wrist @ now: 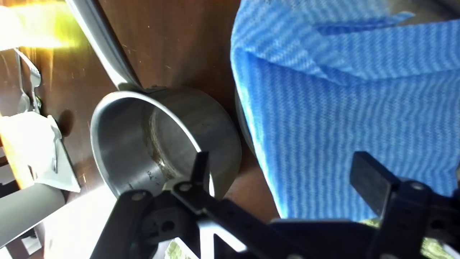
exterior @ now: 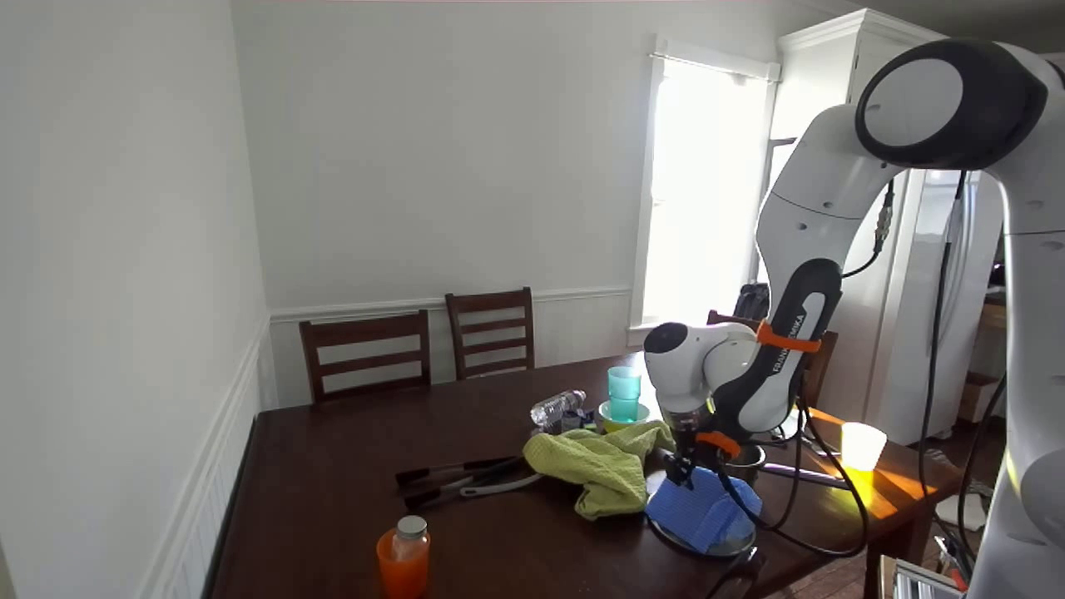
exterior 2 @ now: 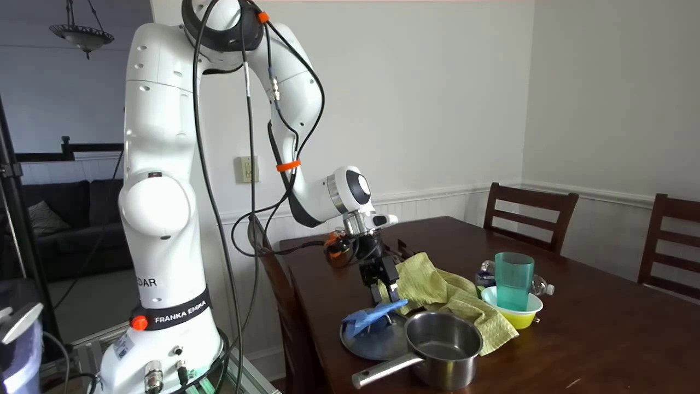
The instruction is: Use the blue cloth to put the silver lid on the pot
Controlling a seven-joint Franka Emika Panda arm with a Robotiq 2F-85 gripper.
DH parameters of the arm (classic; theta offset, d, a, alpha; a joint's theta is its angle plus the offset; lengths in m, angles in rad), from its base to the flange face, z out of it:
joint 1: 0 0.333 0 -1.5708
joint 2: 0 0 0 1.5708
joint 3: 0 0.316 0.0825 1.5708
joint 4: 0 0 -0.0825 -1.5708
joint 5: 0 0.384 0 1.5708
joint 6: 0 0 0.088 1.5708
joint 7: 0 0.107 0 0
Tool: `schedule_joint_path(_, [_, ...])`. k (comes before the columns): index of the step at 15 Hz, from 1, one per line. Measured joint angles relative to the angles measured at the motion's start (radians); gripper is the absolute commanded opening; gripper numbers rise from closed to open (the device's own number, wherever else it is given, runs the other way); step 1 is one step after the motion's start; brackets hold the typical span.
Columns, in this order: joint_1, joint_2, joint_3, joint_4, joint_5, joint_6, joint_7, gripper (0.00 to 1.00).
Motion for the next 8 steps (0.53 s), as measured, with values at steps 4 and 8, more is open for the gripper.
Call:
schedule_joint_path(4, [0.001,0.0,0.0,0.0,0.012,0.023,0.0,1.0])
schedule_joint_path(8, [0.001,0.006,0.005,-0.006,0.069,0.065,-0.024,1.0])
